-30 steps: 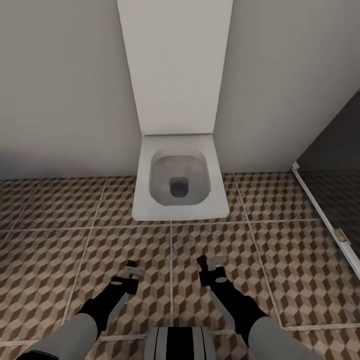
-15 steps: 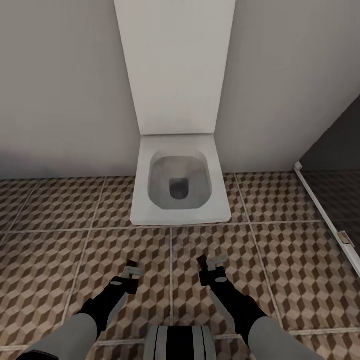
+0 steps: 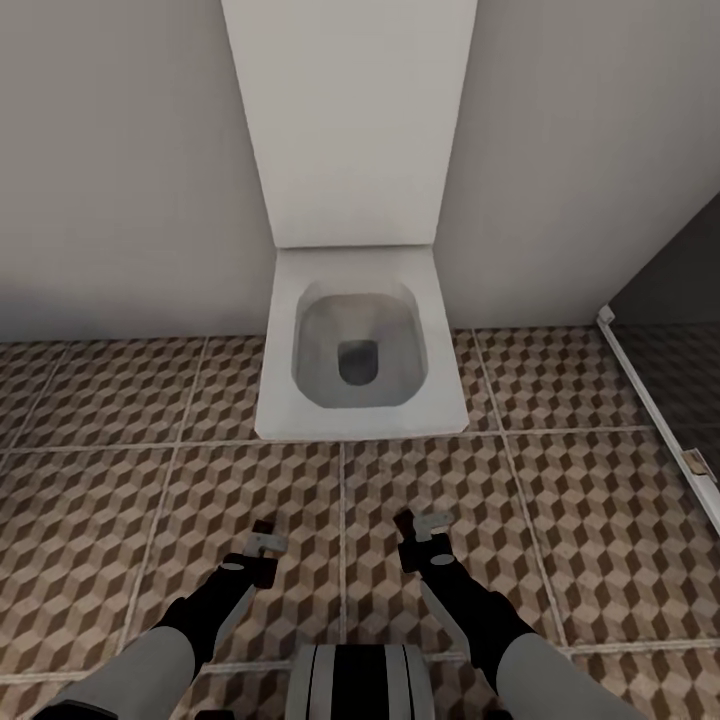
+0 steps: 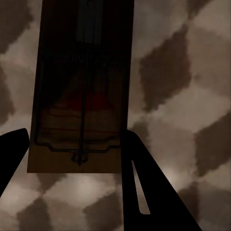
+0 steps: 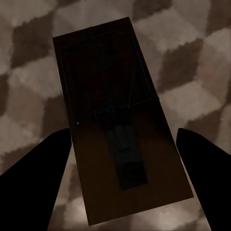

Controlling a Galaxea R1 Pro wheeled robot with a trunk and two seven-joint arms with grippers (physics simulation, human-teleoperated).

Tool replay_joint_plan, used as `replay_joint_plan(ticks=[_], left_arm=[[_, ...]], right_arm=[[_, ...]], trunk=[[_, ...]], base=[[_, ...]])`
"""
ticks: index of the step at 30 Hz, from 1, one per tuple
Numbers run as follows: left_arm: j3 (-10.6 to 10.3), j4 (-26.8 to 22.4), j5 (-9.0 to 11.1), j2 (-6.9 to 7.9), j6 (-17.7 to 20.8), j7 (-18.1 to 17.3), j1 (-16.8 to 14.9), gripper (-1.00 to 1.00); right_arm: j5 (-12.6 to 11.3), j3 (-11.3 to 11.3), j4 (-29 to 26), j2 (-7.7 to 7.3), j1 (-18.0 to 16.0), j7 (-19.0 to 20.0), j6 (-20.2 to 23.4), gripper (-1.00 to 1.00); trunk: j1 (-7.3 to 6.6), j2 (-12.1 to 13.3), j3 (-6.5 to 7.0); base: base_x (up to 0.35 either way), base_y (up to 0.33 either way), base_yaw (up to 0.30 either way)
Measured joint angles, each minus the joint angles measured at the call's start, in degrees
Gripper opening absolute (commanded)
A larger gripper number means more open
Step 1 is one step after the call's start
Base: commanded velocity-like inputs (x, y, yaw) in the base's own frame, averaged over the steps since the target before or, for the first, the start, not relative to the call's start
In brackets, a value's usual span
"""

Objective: Take the four mousetraps from the cabinet in the bathroom and place them on the bathroom floor. Make sure all four end up on the same floor surface, and ensure that at least two of them are either under or directly next to the same bathroom sink.

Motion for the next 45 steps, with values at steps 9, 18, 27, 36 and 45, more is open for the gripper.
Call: replay_joint_plan(ticks=[9,18,27,36,45], left_arm=[[0.0,0.0,0.0,-0.02,0.0,0.0,0.0,-1.00],[0.0,0.0,0.0,-0.09,0.2,0.0,0.0,-1.00],[0.0,0.1,0.0,-1.90,-0.1,-0.1,0.0,-1.00],[-0.2,1.4,-0.1,-3.02,-0.2,-0.1,0.0,-1.00],[-0.2,1.4,-0.1,-3.08,-0.2,-0.1,0.0,-1.00]], right_arm=[[0.0,0.0,0.0,0.00,0.0,0.0,0.0,-1.00],[0.1,0.0,0.0,1.02,0.0,0.0,0.0,-1.00],[0.2,0.1,0.2,1.00,0.0,0.0,-1.2,-1.00],[0.3,0.1,0.9,0.97,0.0,0.1,-1.2,-1.00],[0.7,0.1,1.9,0.89,0.0,0.1,-1.1,-1.00]], trunk=[[0.00,0.0,-0.16],[0.00,0.0,-0.16],[0.00,0.0,-0.16],[0.00,0.0,-0.16],[0.00,0.0,-0.16]], base=[[0.011,0.000,0.000],[0.206,0.000,0.000],[0.015,0.000,0.000],[0.000,0.000,0.000],[0.000,0.000,0.000]])
